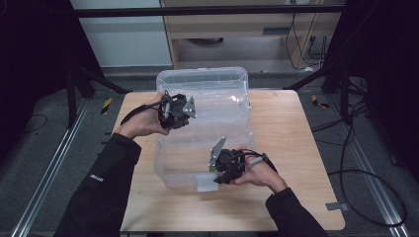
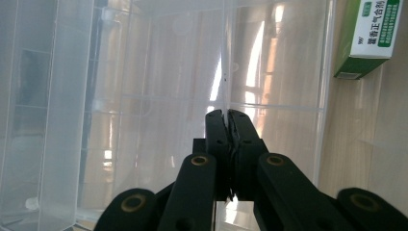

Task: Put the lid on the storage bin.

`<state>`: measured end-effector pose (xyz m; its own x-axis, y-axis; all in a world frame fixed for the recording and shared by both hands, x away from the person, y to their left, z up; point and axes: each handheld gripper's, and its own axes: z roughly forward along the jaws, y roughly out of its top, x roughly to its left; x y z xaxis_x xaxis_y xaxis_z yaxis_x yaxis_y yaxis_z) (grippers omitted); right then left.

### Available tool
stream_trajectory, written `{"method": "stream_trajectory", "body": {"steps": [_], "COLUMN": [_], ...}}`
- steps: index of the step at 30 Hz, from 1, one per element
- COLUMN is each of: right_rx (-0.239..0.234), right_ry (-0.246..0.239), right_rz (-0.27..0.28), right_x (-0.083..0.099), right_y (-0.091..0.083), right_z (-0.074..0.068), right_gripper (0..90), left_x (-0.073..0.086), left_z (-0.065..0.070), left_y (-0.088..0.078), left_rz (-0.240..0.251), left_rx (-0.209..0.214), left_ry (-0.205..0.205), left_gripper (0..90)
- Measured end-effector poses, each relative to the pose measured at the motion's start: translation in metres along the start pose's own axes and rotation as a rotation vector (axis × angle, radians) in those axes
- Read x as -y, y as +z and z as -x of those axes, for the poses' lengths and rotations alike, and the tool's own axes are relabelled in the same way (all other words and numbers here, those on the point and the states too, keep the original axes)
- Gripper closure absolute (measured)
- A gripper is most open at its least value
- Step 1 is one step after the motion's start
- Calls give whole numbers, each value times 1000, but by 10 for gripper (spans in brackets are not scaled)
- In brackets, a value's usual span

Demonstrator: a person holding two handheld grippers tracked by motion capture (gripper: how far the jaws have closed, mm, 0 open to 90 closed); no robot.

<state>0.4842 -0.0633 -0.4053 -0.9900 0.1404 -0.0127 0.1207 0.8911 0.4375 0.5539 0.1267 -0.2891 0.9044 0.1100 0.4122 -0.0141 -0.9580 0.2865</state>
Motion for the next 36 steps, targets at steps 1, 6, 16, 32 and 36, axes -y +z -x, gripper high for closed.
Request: {"method": "stream_trajectory", "body": {"steps": [1,6,16,32,36], "right_rx": [0,4,6,14,18], "right_ry": [1,2,2,5,10], "right_rz": [0,2,4,5,4], "right_x": [0,0,1,1,1], "right_y": [0,0,0,-1,-1], "right_z": [0,-1,-2,-3,-4], "right_gripper": [673,672,670,668,666], "left_x": [0,1,2,10,11], "left_z": [1,7,18,36,42], "left_y": [0,-3,-6,-10,-10], "left_rz": [1,7,17,61,66], "left_rx": [3,1,-2,20,19], "left_ry": [-3,5,14,5,-2], "left_gripper": [879,880,880,878,875]}}
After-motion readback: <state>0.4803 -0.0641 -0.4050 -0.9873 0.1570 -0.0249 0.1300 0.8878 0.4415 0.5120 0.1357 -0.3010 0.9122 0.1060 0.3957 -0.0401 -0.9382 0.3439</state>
